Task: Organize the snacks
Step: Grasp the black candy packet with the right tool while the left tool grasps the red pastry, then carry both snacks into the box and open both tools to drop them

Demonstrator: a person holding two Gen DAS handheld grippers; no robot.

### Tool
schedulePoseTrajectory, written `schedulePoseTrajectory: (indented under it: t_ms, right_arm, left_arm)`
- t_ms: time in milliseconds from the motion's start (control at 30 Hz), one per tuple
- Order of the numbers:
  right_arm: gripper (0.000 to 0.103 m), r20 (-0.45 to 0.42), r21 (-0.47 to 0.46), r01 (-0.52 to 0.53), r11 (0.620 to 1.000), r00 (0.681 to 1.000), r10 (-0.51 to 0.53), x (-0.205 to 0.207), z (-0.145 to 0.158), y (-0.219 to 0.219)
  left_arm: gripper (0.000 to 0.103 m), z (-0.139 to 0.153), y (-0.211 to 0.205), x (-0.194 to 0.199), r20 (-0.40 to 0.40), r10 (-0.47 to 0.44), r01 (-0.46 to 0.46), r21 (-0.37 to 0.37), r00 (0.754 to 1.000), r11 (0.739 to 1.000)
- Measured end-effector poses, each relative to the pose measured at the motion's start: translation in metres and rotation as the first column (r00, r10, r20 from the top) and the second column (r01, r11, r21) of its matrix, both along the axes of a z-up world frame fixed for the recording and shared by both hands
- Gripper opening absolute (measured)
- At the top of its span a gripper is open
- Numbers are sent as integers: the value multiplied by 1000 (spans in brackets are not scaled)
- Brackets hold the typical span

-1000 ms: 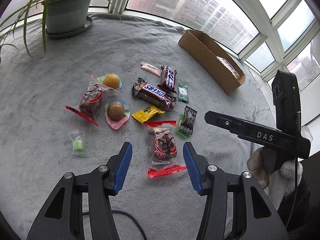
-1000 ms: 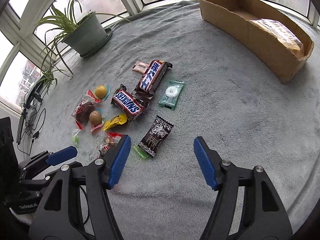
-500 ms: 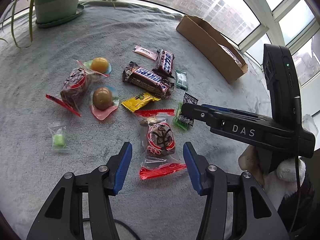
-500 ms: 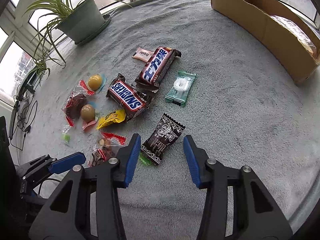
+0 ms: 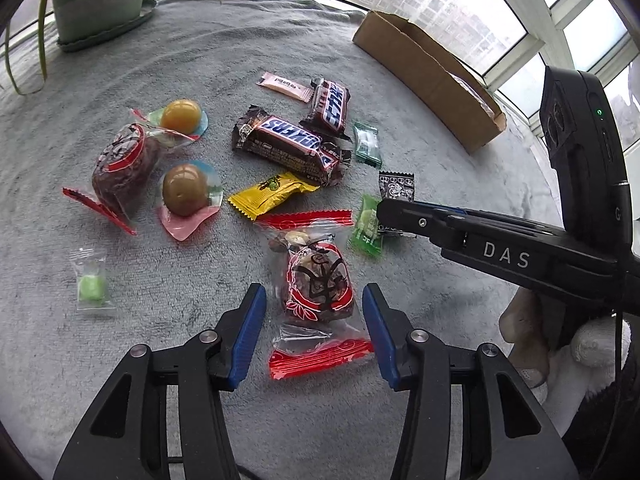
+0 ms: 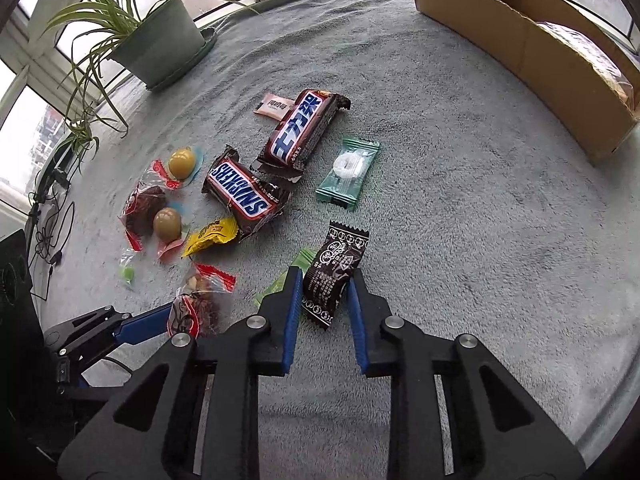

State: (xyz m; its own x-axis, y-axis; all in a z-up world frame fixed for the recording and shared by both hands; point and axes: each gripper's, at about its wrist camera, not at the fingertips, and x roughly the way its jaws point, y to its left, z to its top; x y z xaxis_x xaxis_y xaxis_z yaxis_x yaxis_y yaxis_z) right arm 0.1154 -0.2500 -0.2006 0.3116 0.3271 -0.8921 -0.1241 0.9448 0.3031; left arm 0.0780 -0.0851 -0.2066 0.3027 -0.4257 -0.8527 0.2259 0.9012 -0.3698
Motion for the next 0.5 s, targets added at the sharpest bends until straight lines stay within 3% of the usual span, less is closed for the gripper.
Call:
schedulePoseTrajectory:
  t_ms: [133, 500]
  right_arm:
    - [23, 3, 6, -1, 1000, 1000, 1, -1, 0, -1]
    - [23, 42, 33, 23, 999, 999, -24, -6, 16, -17]
  left_arm:
    - [38, 0, 1, 1, 8, 4, -4, 4, 1000, 1000]
    - [35, 12, 0, -3, 45, 2, -2, -5, 999, 1000]
